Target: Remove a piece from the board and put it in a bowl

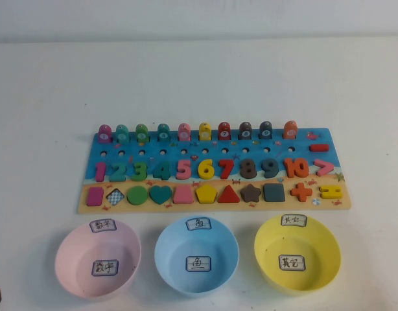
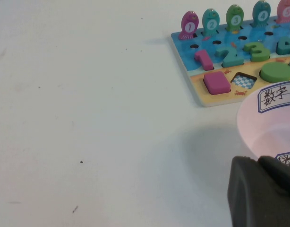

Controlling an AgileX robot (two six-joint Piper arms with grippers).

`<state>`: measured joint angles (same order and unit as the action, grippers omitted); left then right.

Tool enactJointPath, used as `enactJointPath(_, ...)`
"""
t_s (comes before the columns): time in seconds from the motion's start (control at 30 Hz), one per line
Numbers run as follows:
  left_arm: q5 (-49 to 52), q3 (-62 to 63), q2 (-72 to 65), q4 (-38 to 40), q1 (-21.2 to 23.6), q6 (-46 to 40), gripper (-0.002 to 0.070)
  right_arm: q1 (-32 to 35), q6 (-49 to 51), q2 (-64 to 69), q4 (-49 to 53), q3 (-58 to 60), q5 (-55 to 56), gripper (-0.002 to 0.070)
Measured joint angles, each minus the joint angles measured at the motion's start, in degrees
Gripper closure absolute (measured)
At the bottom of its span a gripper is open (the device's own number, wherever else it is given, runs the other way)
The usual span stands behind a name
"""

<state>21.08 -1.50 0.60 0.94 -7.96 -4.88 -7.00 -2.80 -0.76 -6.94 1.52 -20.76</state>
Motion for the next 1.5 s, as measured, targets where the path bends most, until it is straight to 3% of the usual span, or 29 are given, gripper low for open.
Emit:
enactJointPath(0.77, -2.41, 0.0, 0.0, 1.39, 0.0, 0.35, 0.068, 0.0, 0.0, 0.0, 0.0, 0.0, 0.0, 0.0694)
enactJointPath(1.1, -11.24, 0.0, 0.0, 16.38, 0.0, 7.37, 0.068, 0.0, 0.0, 0.0, 0.0, 0.0, 0.0, 0.0694)
enactJointPath(1.23, -14.58, 0.0, 0.0, 18.6, 0.0, 7.99, 0.068, 0.0, 0.0, 0.0, 0.0, 0.0, 0.0, 0.0694)
enactJointPath(1.5, -12.4, 2.03, 0.0, 24.77, 0.0, 12.21, 0.068, 0.0, 0.0, 0.0, 0.0, 0.0, 0.0, 0.0694)
